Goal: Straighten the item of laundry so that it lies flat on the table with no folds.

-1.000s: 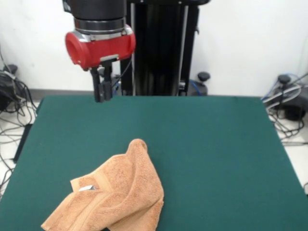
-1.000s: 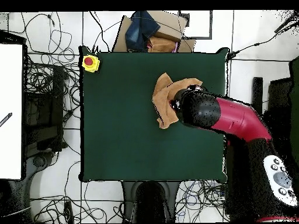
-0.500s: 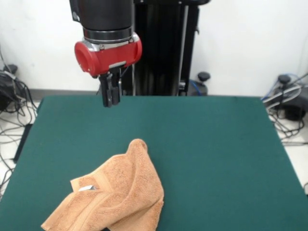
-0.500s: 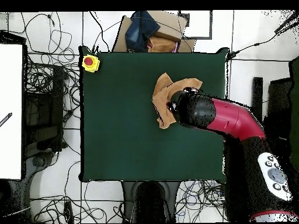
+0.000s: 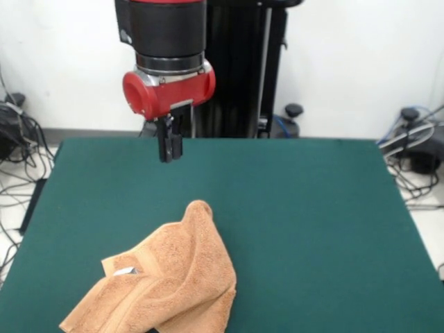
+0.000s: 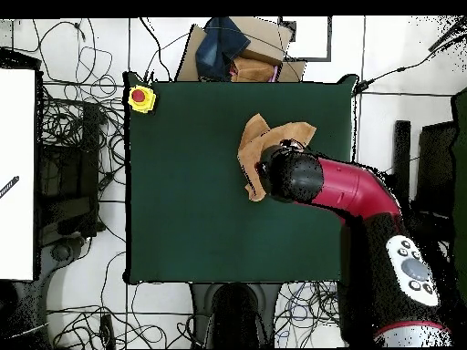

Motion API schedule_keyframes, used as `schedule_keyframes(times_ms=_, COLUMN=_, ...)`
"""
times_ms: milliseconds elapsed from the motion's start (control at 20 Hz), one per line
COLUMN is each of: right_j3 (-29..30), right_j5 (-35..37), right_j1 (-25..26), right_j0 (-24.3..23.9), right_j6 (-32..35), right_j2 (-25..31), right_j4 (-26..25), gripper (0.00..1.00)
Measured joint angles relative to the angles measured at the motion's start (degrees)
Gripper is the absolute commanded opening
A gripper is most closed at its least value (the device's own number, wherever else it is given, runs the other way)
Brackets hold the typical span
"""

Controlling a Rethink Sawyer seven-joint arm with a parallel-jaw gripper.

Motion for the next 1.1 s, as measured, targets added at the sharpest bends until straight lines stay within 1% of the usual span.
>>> schedule_keyframes(times_ms=350, right_j3=0.36, right_j5=-4.20, right_j1=1.51, right_j0=2.93, right_j6=0.04, right_j2=-2.24, right_j4=0.01, gripper=0.00)
schedule_keyframes(times_ms=1100, right_j3=0.50, right_j5=-9.68, right_j1=3.91, right_j0=5.98, right_j6=0.04, right_j2=-5.47, right_j4=0.05, gripper=0.00)
